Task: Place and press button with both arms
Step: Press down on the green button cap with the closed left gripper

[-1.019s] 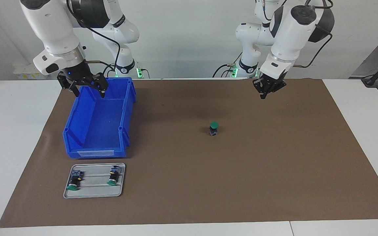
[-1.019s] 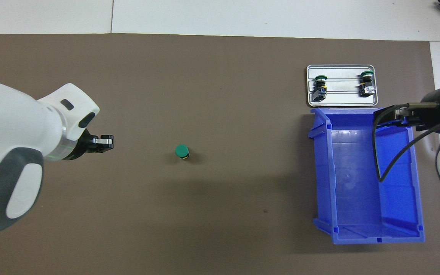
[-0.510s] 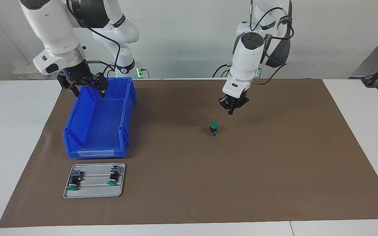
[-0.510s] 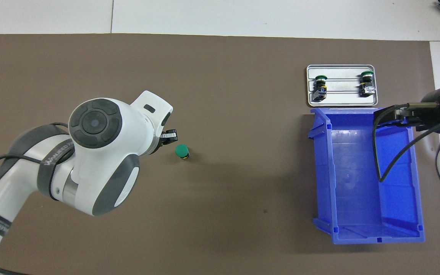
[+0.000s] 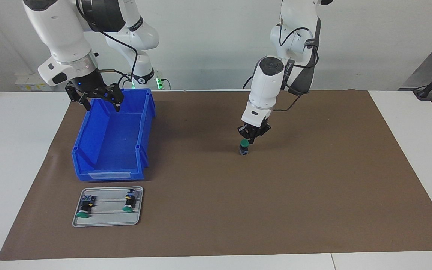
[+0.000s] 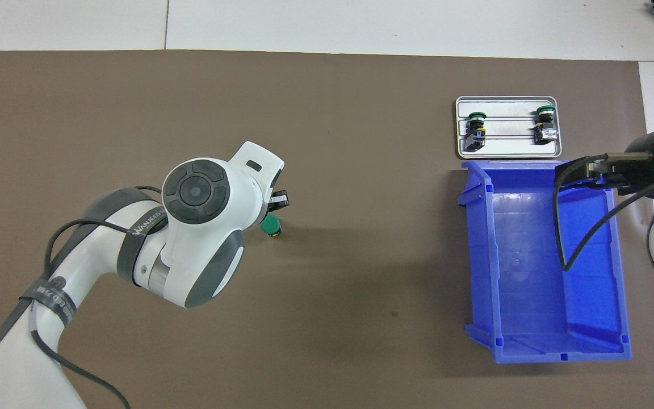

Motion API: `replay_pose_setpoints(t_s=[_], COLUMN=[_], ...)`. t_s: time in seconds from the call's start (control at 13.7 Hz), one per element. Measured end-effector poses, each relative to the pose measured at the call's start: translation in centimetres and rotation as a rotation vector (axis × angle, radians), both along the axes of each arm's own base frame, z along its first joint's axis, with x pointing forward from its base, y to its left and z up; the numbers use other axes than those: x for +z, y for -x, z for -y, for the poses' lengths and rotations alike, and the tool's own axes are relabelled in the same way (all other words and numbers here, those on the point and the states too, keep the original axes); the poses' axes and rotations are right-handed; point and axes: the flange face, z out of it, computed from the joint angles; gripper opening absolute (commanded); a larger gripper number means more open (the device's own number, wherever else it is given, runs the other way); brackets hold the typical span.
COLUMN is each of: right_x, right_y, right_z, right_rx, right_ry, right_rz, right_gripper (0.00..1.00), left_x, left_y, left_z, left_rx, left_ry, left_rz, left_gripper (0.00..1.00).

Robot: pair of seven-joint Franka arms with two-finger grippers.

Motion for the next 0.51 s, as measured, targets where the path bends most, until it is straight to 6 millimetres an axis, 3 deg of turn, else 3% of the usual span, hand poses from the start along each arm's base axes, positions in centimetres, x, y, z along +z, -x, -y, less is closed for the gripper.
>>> replay_pose_setpoints(t_s=[0.51], right_x=[0.0], right_y=[0.0], right_z=[0.0], right_rx=[0.0], right_ry=[0.0], right_rz=[0.0], right_gripper=[1.0], left_x=[-2.1], left_y=[1.1], left_z=[0.5], left_rx=[0.045], left_ry=[-0.003], left_rz=[-0.047], left_gripper=[0.0])
